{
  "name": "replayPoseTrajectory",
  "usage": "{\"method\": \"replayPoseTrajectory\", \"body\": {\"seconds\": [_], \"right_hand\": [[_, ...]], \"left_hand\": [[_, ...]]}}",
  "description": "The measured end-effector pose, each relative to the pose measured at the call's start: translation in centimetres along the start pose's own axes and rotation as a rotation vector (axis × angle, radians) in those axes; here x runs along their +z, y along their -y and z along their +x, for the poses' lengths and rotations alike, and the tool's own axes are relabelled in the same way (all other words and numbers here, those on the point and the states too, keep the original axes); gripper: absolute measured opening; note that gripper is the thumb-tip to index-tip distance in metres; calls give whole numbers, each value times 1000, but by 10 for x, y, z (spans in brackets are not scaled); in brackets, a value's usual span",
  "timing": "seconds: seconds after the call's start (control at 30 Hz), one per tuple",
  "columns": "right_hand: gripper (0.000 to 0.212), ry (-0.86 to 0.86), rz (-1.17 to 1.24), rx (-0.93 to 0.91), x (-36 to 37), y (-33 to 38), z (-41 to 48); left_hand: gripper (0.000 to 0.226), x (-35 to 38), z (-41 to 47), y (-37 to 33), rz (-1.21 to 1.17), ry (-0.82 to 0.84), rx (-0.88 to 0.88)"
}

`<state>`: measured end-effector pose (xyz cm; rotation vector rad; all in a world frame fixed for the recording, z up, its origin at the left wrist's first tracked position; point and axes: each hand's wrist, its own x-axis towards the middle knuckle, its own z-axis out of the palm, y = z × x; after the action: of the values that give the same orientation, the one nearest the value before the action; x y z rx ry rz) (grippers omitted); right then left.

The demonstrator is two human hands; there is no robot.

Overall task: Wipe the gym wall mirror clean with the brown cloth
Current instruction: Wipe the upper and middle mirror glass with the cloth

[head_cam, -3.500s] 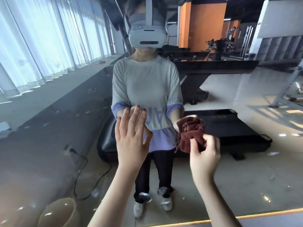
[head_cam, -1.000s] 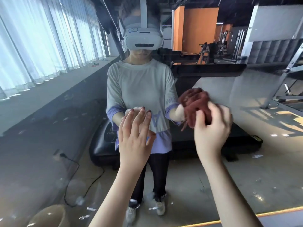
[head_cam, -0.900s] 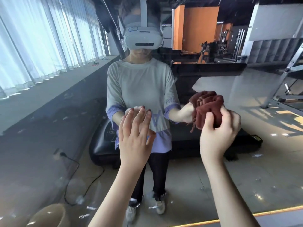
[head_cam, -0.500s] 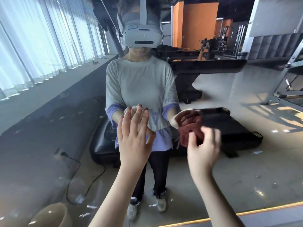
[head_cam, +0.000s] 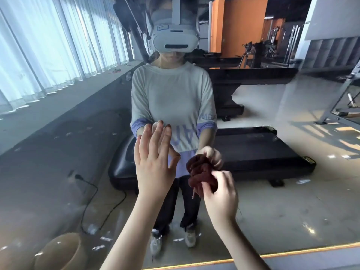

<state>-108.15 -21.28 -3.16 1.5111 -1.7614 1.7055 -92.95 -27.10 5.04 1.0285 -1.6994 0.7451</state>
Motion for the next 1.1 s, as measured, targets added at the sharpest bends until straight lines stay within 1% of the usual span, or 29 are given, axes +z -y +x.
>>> {"method": "replayPoseTrajectory", "body": {"seconds": [0.07, 0.1, 0.13, 0.2, 0.23, 0.27, 0.3, 0.37, 0.4, 0.47, 0.5, 0.53, 0.57, 0.6, 0.67, 0.73, 0.8, 0.83, 0.87, 0.93, 1.0, 1.03, 1.1], "right_hand": [[21, -72, -18, 63, -7, -12, 4], [20, -104, -13, 120, -10, -18, 2], [24, -114, -5, 185, -10, -21, -2], [39, -38, -14, 250, -2, -15, -15], [42, 25, -17, 225, 3, -10, -21], [42, 80, -12, 175, 7, -4, -24], [39, 99, -7, 119, 10, -2, -23], [28, 42, -7, 58, 7, -7, -16], [27, -10, -18, 77, 3, -11, -13], [29, -100, -31, 219, -2, -20, -14], [33, -110, -38, 299, -1, -20, -18], [40, -91, -48, 335, 1, -16, -22], [44, -63, -44, 310, 5, -10, -25], [42, -47, -33, 236, 7, -5, -23], [30, -79, 1, 121, 5, 5, -6], [34, -170, 26, 147, -1, 7, 15], [37, -266, 27, 269, -7, 4, 24], [36, -289, 17, 310, -7, 4, 22], [35, -276, 4, 327, -4, 6, 16], [32, -191, -4, 281, 5, 16, 1], [30, -147, 15, 179, 5, 25, 5], [29, -162, 32, 154, 1, 27, 16], [28, -246, 59, 192, -13, 25, 45]], "left_hand": [[71, 0, 1, 0, -4, -14, 3], [70, 0, 1, 0, -4, -19, 1], [70, 0, 1, -1, -3, -21, -4], [70, 0, -2, -3, -6, -17, -14], [70, 0, -3, -3, -8, -10, -15], [71, 0, -5, -4, -9, -5, -16], [73, 1, -6, -4, -9, -1, -17], [75, 1, -7, -3, -9, 4, -13], [74, 2, -7, -2, -13, 1, -5], [73, 3, -7, 0, -21, -17, 9], [74, 3, -8, 0, -21, -22, 11], [76, 5, -8, 0, -22, -22, 10], [76, 6, -9, 0, -24, -20, 8], [75, 6, -10, 0, -28, -20, 10], [67, 8, -10, 1, -41, -21, 23], [62, 8, -10, 2, -51, -14, 33], [61, 8, -10, 2, -58, -4, 36], [62, 8, -10, 2, -61, -3, 38], [62, 8, -10, 2, -63, -5, 41], [62, 8, -9, 3, -64, -4, 44], [62, 9, -10, 3, -58, -3, 48], [62, 9, -11, 3, -54, -2, 47], [63, 9, -11, 2, -51, -3, 41]]}}
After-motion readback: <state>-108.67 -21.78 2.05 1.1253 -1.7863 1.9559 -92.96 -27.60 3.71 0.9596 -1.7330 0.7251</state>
